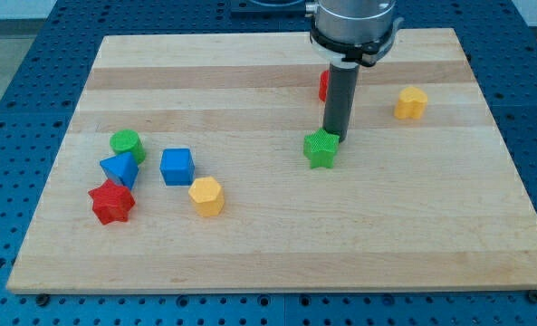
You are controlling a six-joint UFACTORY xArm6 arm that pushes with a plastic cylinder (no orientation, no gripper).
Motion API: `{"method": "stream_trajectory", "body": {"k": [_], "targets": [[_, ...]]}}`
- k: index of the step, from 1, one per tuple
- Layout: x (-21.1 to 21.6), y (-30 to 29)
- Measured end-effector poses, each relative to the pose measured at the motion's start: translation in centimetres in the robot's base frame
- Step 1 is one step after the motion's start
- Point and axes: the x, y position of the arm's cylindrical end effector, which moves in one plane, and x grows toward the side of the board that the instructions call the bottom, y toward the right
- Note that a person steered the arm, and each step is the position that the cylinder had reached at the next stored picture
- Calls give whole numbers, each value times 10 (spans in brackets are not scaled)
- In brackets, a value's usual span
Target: Move the green star diagonally top right to the hexagon
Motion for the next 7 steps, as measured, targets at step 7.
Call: {"method": "stream_trajectory", "body": {"k": [7], "targets": [[10,14]]}}
